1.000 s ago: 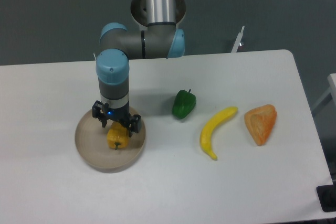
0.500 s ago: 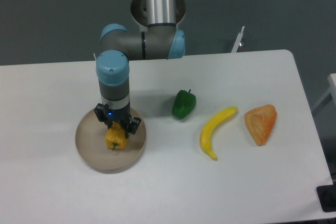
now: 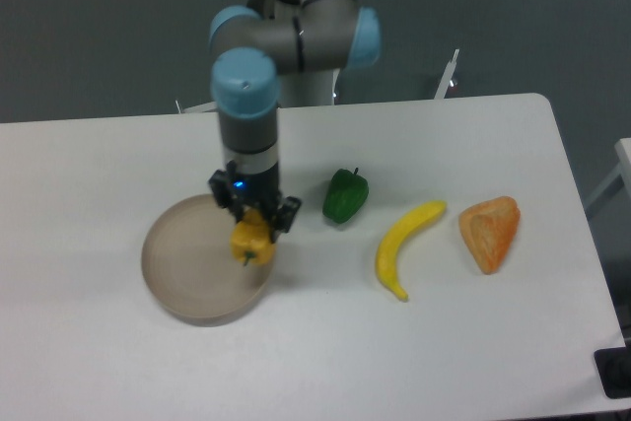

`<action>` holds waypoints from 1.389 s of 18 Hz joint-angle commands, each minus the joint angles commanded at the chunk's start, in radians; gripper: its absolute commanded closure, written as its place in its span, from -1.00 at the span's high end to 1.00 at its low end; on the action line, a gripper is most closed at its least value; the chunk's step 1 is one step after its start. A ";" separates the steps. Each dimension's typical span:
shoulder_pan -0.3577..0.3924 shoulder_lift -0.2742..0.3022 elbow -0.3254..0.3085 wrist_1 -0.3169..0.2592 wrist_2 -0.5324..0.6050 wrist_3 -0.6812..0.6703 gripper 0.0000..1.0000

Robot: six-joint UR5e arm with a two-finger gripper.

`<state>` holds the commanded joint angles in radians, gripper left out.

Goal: Pick up the yellow pepper from the plate

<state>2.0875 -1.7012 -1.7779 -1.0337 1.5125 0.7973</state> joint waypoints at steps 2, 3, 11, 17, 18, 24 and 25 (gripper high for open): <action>0.063 0.000 0.002 -0.003 0.002 0.101 -0.26; 0.084 0.000 0.005 -0.003 0.002 0.144 -0.26; 0.141 -0.003 0.034 0.004 -0.005 0.244 -0.26; 0.141 0.000 0.020 0.007 -0.006 0.246 -0.26; 0.140 0.000 0.020 0.007 -0.006 0.244 -0.26; 0.140 0.000 0.020 0.009 -0.009 0.240 -0.26; 0.140 0.000 0.020 0.009 -0.009 0.235 -0.26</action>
<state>2.2273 -1.7012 -1.7579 -1.0247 1.5033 1.0324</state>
